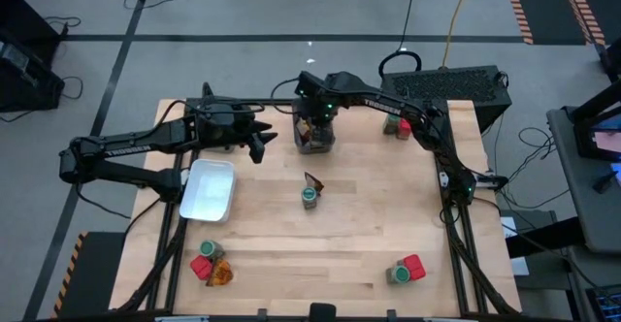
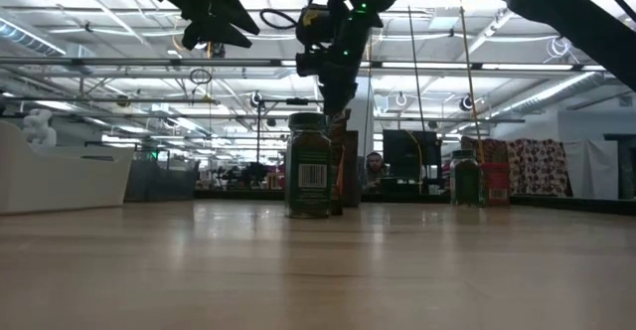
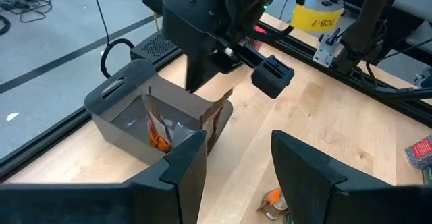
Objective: Sort spices by type
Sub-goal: Put the bottom right brown seasoning bag into the middle black bin
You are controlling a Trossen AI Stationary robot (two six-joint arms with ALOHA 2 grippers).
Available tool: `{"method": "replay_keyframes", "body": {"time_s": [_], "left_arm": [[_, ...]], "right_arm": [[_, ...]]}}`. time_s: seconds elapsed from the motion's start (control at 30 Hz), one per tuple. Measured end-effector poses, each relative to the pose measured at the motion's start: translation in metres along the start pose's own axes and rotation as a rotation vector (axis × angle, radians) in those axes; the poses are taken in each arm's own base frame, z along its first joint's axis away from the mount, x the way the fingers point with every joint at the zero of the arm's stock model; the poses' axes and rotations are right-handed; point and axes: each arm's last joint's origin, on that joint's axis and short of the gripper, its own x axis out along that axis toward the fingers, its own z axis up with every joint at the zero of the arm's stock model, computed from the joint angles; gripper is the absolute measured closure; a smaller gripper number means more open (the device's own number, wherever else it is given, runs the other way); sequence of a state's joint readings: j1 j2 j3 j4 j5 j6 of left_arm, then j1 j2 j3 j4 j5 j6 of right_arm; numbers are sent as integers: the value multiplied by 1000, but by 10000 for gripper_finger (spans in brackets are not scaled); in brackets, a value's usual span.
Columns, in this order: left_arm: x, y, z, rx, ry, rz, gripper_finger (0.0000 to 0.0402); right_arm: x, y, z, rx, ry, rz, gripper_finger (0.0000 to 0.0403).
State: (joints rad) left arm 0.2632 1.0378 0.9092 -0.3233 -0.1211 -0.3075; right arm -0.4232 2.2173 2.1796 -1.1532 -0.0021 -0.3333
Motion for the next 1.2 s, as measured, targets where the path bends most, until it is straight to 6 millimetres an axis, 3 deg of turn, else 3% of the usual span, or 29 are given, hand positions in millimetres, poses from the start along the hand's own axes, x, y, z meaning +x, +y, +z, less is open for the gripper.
{"method": "replay_keyframes", "body": {"time_s": [0.37, 0.5, 0.63, 0.8, 1.2], "left_arm": [[0, 0, 0, 0, 1, 0, 230], [1, 0, 0, -13, 0, 17, 230], [13, 3, -2, -25, 11, 62, 230], [40, 12, 4, -29, -35, 43, 230], [98, 73, 20, -104, -24, 27, 230]], "right_arm": [[0, -8, 5, 56, -73, -23, 403], [-9, -18, -3, 128, -80, 88, 403], [-30, -27, -12, 202, -123, 220, 403], [-63, -29, -21, 218, -146, 215, 403], [-162, 3, -44, 225, -266, 191, 403]]}}
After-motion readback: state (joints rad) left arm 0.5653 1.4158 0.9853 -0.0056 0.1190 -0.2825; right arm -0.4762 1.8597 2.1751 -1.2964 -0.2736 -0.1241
